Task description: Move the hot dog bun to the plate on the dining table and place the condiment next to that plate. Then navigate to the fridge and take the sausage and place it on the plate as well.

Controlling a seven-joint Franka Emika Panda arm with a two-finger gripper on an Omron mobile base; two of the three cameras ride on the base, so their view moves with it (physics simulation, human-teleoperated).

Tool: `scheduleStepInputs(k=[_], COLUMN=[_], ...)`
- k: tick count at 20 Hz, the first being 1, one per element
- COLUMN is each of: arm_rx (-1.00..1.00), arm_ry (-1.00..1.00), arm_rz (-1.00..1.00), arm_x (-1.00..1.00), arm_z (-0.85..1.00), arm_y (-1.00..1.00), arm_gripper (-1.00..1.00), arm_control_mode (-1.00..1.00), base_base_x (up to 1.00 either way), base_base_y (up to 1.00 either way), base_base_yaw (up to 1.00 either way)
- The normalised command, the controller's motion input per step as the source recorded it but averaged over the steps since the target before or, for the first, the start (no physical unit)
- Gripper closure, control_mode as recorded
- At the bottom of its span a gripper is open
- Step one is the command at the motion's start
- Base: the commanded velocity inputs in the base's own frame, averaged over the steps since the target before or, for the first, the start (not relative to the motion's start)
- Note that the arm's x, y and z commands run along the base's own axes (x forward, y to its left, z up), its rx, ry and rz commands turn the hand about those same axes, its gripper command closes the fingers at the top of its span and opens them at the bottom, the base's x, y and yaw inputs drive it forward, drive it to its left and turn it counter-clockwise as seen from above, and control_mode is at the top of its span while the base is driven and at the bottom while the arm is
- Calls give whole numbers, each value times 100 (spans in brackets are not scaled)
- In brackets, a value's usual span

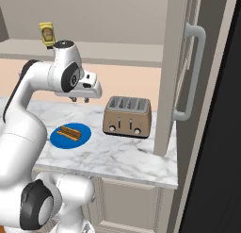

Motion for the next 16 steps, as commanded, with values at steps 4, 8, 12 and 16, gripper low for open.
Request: scheduleStepInputs(k=[4, 8, 12, 16], arm_rx=[0, -10, -10, -3], arm_ry=[0, 0, 0, 2], arm_rz=[1, 8, 30, 45], arm_x=[-18, -34, 1, 30], arm_z=[-1, -53, -50, -33], arm_y=[1, 60, 64, 24], arm_gripper=[-100, -100, -100, -100], arm_control_mode=[-100, -100, -100, -100], base_base_x=[0, 0, 0, 0], base_base_y=[0, 0, 0, 0], base_base_yaw=[0, 0, 0, 0])
